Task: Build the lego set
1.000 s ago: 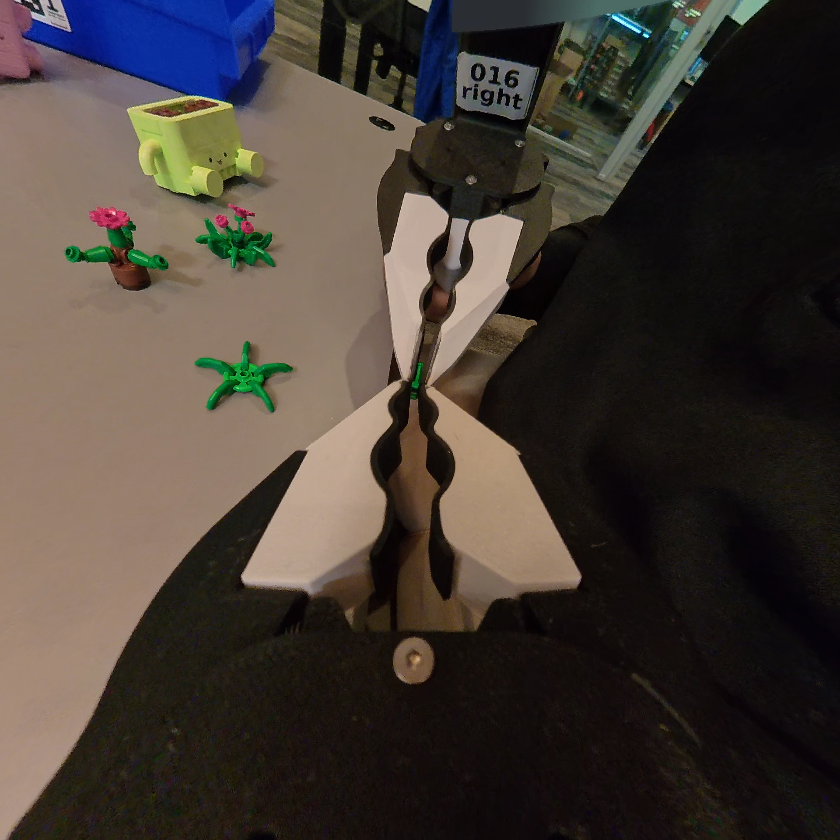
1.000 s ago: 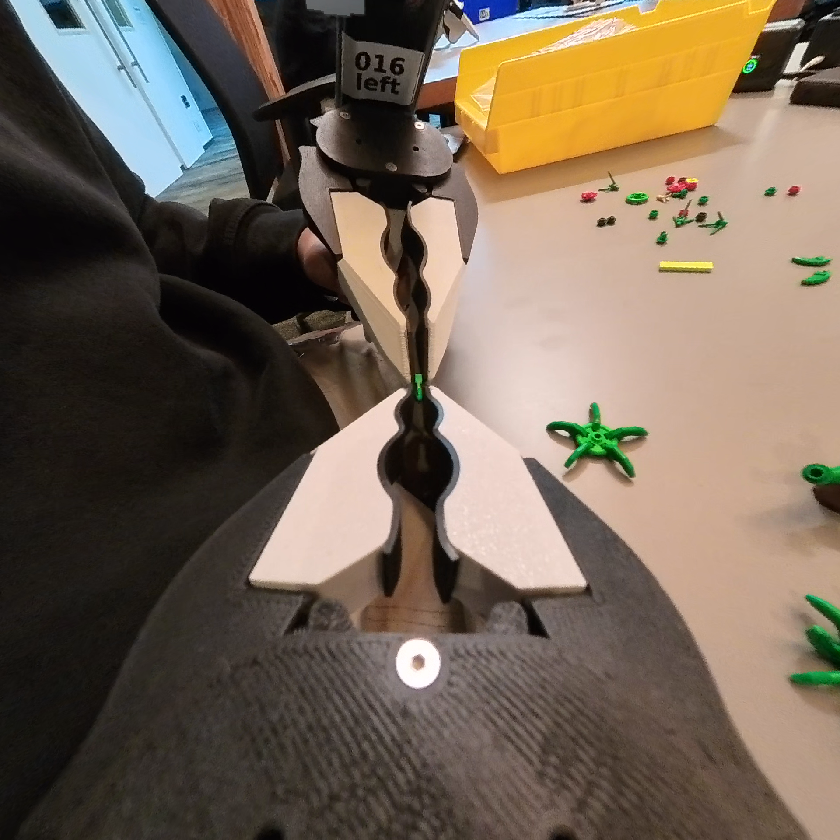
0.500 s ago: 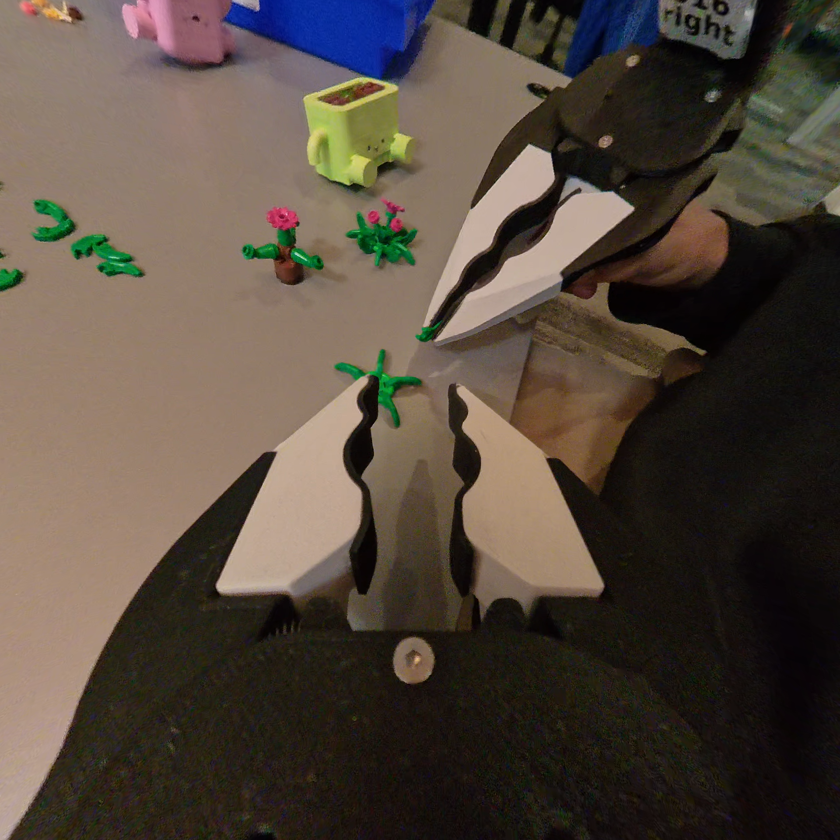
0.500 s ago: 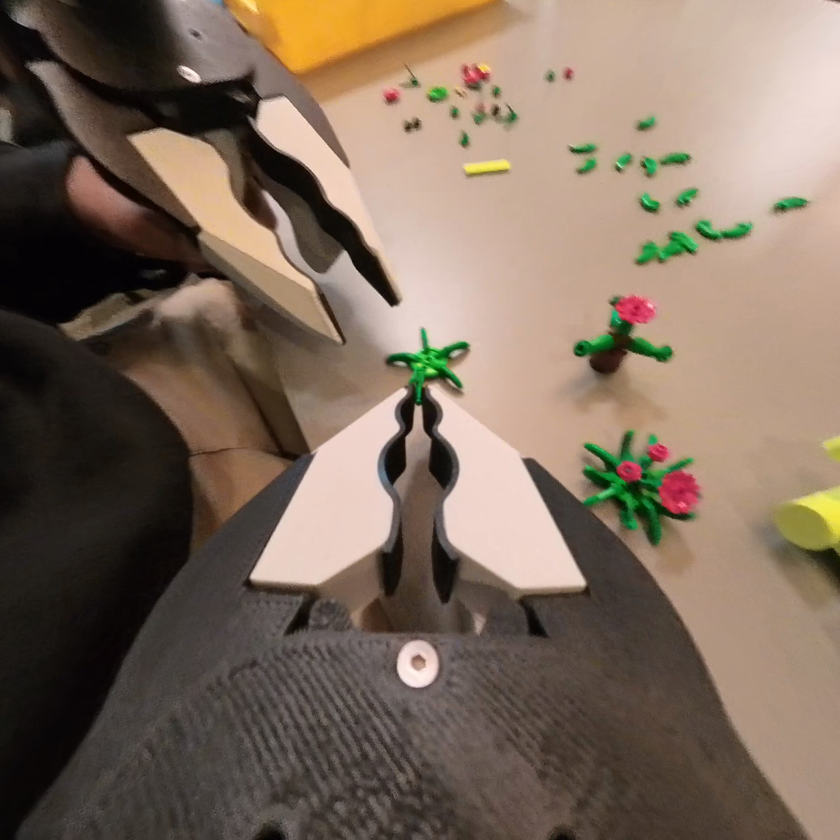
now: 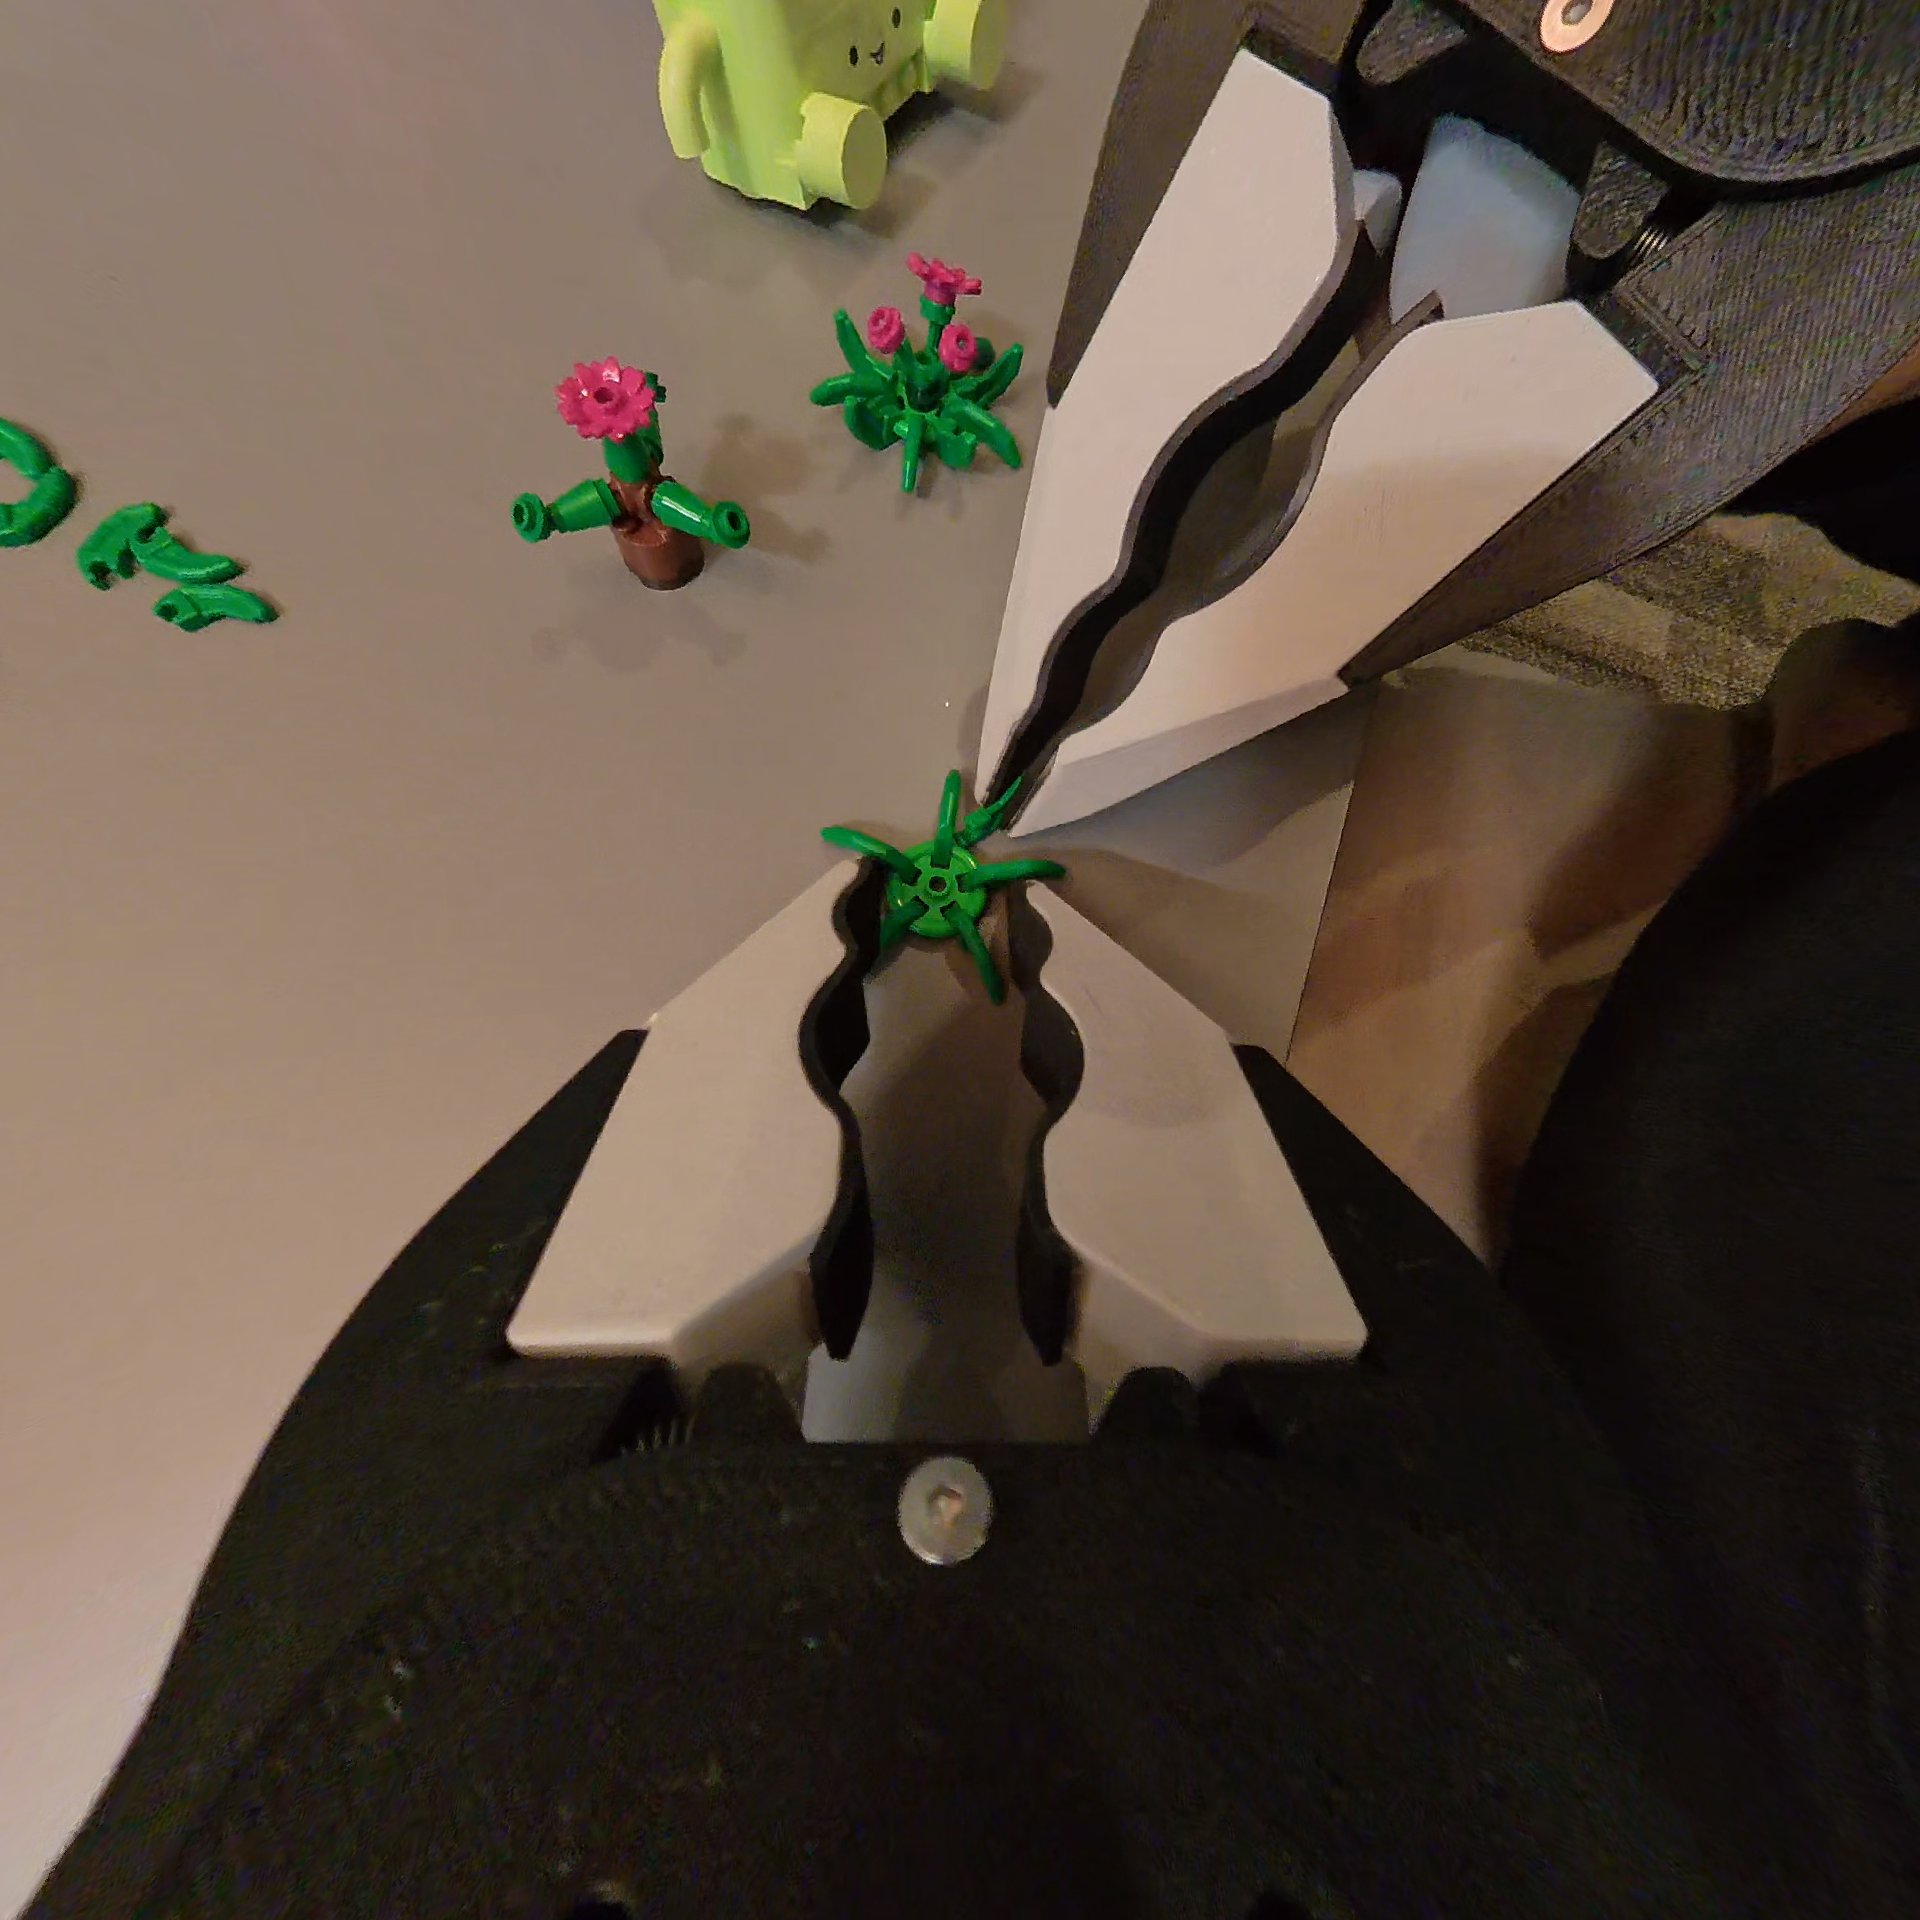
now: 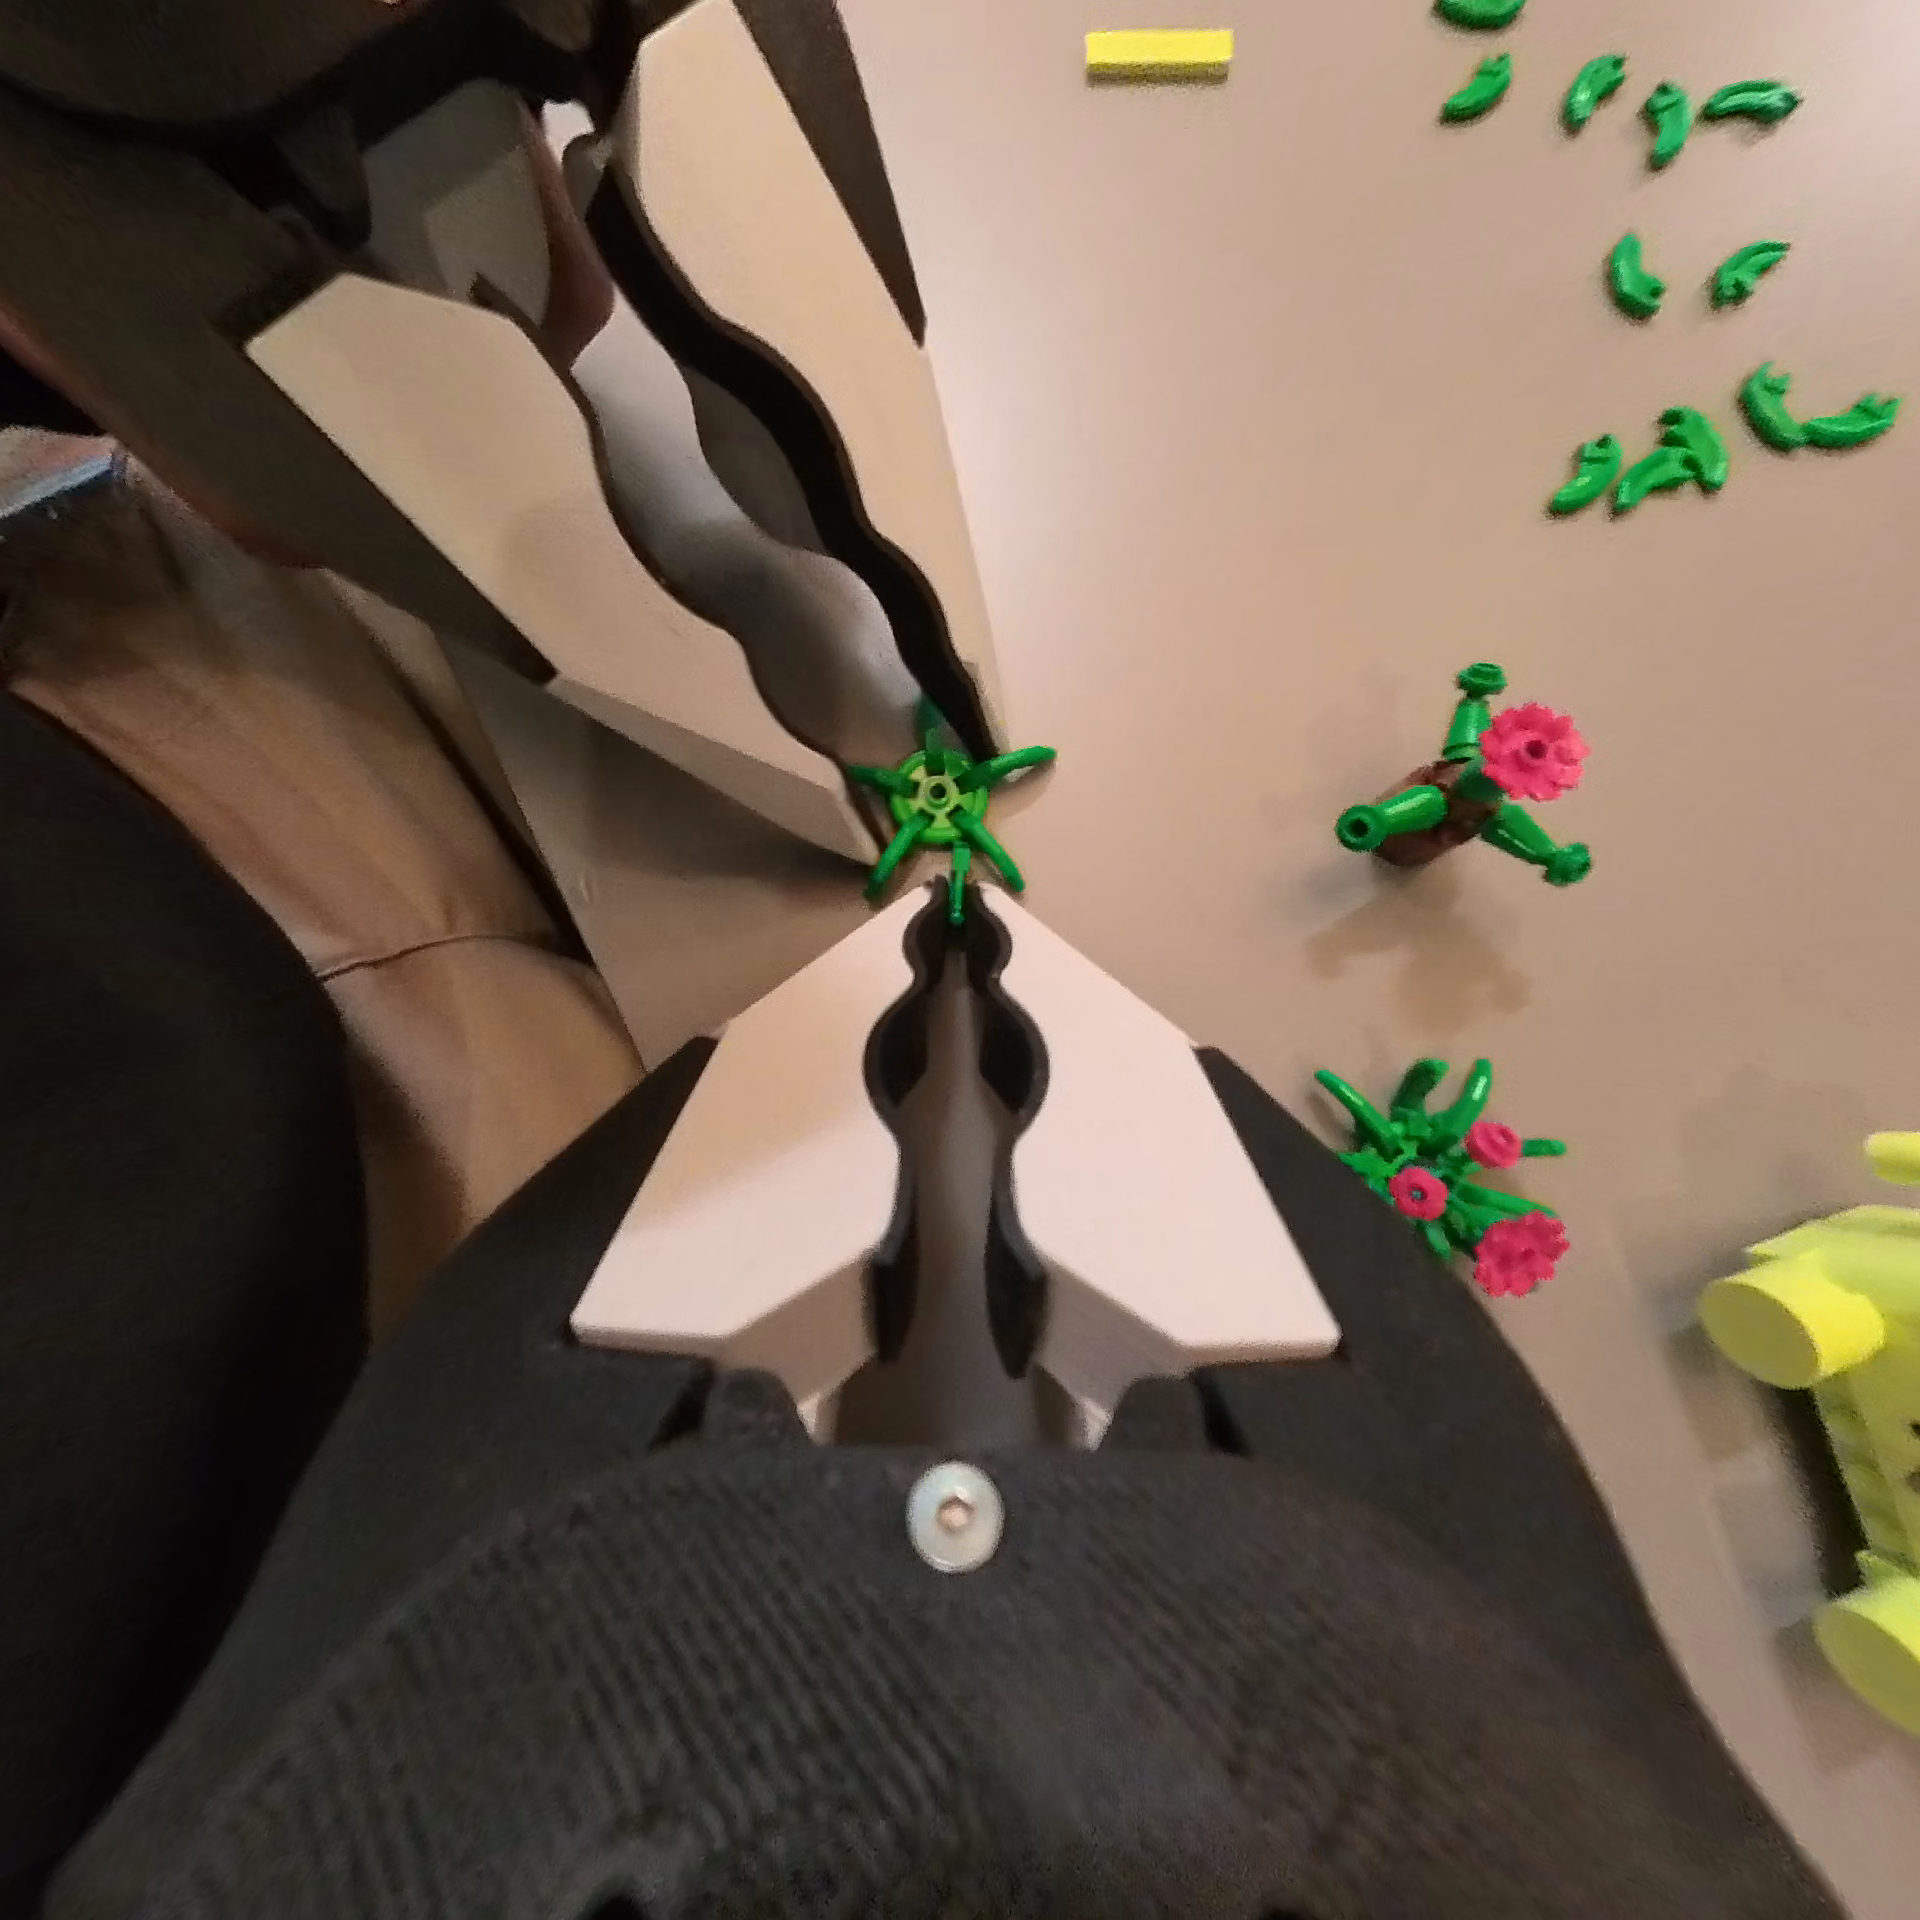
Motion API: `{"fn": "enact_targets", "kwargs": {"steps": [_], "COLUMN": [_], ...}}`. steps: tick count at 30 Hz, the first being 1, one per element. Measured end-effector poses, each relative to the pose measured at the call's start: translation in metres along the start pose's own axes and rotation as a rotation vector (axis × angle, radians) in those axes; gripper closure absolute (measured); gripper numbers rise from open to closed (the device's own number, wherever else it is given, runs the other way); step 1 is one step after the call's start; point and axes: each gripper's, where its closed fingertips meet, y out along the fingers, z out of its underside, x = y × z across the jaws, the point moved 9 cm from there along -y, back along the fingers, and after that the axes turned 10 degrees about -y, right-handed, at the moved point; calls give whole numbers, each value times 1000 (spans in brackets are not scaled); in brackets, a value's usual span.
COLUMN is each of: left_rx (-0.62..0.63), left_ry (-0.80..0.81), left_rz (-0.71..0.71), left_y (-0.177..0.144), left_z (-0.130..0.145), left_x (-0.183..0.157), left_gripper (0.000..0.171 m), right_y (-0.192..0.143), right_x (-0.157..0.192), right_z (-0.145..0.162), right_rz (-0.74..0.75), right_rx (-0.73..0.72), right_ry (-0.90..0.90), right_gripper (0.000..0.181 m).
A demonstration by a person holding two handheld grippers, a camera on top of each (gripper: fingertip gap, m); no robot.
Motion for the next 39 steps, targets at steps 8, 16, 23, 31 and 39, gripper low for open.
{"fn": "enact_targets", "kwargs": {"steps": [8, 16, 23, 31, 39], "left_rx": [8, 9, 19, 17, 12], "left_ry": [2, 5, 8, 47, 45], "left_rz": [17, 17, 33, 16, 13], "left_y": [-1, -4, -6, -5, -5], "left_z": [2, 5, 7, 7, 6], "left_x": [-1, -1, -1, -3, -3], "left_gripper": [151, 147, 150, 150, 153], "right_y": [-1, 1, 1, 1, 2], "right_x": [-2, -4, -3, -2, -4], "right_z": [-8, -16, -17, -16, -18], "right_rz": [-104, -142, -135, -134, -160], "right_rx": [113, 203, 212, 200, 219], "right_ry": [-16, -5, -21, -51, -74], "right_gripper": [181, 181, 181, 181, 181]}}
